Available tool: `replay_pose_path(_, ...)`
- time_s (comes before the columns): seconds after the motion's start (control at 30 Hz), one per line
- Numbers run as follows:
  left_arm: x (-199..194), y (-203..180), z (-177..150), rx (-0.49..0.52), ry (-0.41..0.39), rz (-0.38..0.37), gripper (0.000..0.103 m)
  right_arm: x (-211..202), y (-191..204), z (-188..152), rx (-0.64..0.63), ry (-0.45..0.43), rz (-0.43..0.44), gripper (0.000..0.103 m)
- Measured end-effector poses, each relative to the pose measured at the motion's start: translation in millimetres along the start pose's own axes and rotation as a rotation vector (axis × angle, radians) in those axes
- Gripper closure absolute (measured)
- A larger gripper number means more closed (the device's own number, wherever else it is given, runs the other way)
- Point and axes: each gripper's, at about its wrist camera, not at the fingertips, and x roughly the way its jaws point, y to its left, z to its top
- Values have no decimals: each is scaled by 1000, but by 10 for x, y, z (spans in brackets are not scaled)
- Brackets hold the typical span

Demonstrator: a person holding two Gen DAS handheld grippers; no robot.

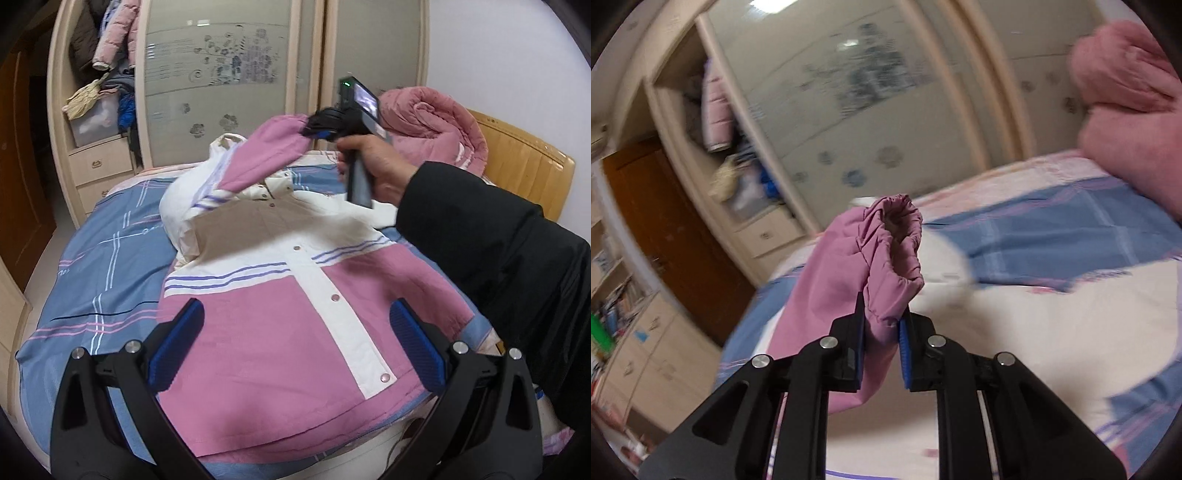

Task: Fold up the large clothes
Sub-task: 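Grasp the folded sleeve's pink cuff with the right tool and lift it, then lay the sleeve lower across the chest and open the right tool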

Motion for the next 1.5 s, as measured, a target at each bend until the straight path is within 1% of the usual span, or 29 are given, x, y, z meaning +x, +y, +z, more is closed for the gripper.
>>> replay_pose_path(0.07,34,-21,1,2,10,-8,2,71,-395,-128,41,29,-71,88)
replay_pose_path(0.13,83,-30,2,-7,22,-3,2,243,-762,-379,72,87,-135,88)
replay_pose_path(0.2,120,-30,2,-12,31,7,2,424,-973,-649,88,129,-175,86)
replay_pose_path(0.23,153,-33,1,-12,40,14,2,543,-1056,-787,98,163,-196,81)
replay_pose_path(0.27,170,-39,-3,-11,46,22,2,625,-1110,-903,99,188,-233,79)
replay_pose_path(0.3,191,-42,-7,-10,52,32,2,648,-1133,-994,97,193,-267,68)
replay_pose_path(0.37,222,-41,-8,-7,61,47,2,646,-1145,-1109,96,170,-315,26)
replay_pose_path(0.43,248,-36,-8,-7,68,59,2,501,-1180,-1135,99,126,-343,16)
replay_pose_path(0.47,261,-32,-12,-10,71,67,2,346,-1185,-1150,101,97,-345,16)
replay_pose_path(0.53,277,-8,-17,-19,73,86,2,41,-1134,-1190,89,69,-314,16)
replay_pose_path(0.6,286,21,-24,-28,74,113,2,-420,-1007,-1286,34,35,-282,16)
replay_pose_path(0.63,282,27,-24,-33,71,122,2,-730,-915,-1374,-24,18,-282,16)
replay_pose_path(0.7,274,44,-30,-51,64,143,2,-1196,-802,-1525,-107,-19,-295,11)
replay_pose_path(0.73,275,48,-32,-62,61,154,2,-1540,-710,-1653,-156,-53,-315,6)
replay_pose_path(0.77,272,46,-34,-67,57,159,2,-1762,-671,-1738,-183,-70,-329,1)
replay_pose_path(0.8,264,31,-37,-68,52,163,2,-1958,-614,-1835,-208,-73,-342,1)
replay_pose_path(0.83,246,13,-44,-72,43,173,2,-2179,-548,-1955,-236,-51,-365,1)
replay_pose_path(0.93,170,-57,-84,-62,22,208,2,-2592,-406,-2224,-255,-11,-386,1)
replay_pose_path(1.03,83,-131,-164,-68,4,269,2,-2887,-245,-2426,-316,11,-405,1)
replay_pose_path(1.07,47,-152,-213,-81,5,279,2,-2991,-201,-2481,-321,1,-403,1)
replay_pose_path(1.13,-22,-166,-374,-142,16,287,2,-3147,-124,-2574,-325,-16,-389,1)
replay_pose_path(1.2,-59,-209,-532,-172,49,294,2,-3230,-52,-2649,-339,-15,-365,1)
replay_pose_path(1.23,-69,-244,-586,-170,64,306,2,-3272,-28,-2700,-342,-11,-348,1)
replay_pose_path(1.3,-113,-341,-694,-151,98,370,2,-3365,9,-2766,-345,-9,-322,1)
replay_pose_path(1.33,-143,-361,-719,-149,98,388,2,-3386,26,-2792,-347,-8,-313,1)
replay_pose_path(1.5,-342,-451,-748,-149,57,409,2,-3478,95,-2821,-340,-22,-274,1)
